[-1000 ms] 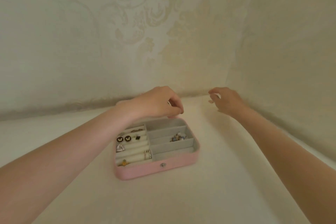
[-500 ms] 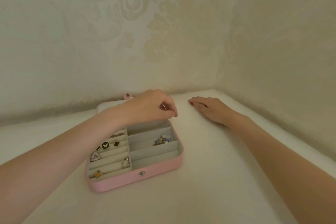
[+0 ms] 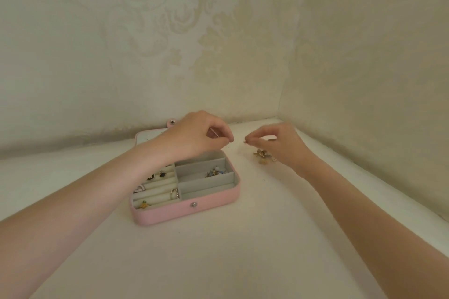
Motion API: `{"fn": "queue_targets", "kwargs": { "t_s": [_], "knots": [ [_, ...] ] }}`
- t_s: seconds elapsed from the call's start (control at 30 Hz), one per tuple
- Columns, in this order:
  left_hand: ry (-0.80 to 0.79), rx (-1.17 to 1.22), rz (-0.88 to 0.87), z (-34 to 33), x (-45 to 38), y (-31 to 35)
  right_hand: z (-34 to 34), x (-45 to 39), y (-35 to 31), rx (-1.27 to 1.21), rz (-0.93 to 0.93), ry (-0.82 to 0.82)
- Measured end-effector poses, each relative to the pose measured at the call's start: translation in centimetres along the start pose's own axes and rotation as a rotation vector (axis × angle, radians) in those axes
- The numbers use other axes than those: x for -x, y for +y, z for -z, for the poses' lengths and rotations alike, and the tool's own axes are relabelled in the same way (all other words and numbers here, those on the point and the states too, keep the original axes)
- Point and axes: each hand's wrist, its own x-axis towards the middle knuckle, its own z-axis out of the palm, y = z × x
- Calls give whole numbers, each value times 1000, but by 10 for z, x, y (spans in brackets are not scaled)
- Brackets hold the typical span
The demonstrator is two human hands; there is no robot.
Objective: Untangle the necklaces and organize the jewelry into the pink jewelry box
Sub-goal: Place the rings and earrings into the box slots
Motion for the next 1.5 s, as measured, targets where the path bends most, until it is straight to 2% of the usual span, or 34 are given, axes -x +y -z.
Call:
{"fn": "queue_targets", "kwargs": {
  "t_s": [0.07, 0.13, 0.2, 0.37, 0.5, 0.7, 0.87, 1.17, 1.4, 1.5],
  "knots": [
    [58, 68, -13, 4, 5, 3, 0, 2, -25, -216, -31, -63],
    [87, 116, -13, 12, 12, 3, -5, 5, -47, -398, -91, -251],
    [110, 139, 2, 21, 23, 0, -13, 7, -60, -471, -159, -405],
    [84, 291, 184, 38, 48, -13, -37, 9, -75, -590, -253, -500],
    [11, 313, 275, 48, 60, -21, -50, 10, -86, -498, -181, -399],
    [-117, 283, 384, 62, 81, -27, -73, 19, -107, -243, -9, -465],
    [-193, 214, 450, 68, 96, -38, -95, 25, -115, -199, -56, -520],
    [-168, 144, 465, 70, 100, -47, -104, 29, -116, -196, -98, -534],
    [-230, 95, 464, 64, 101, -48, -112, 36, -121, 58, -36, -486],
    [-249, 80, 467, 63, 100, -48, -117, 39, -122, 91, -2, -456]
  ]
}}
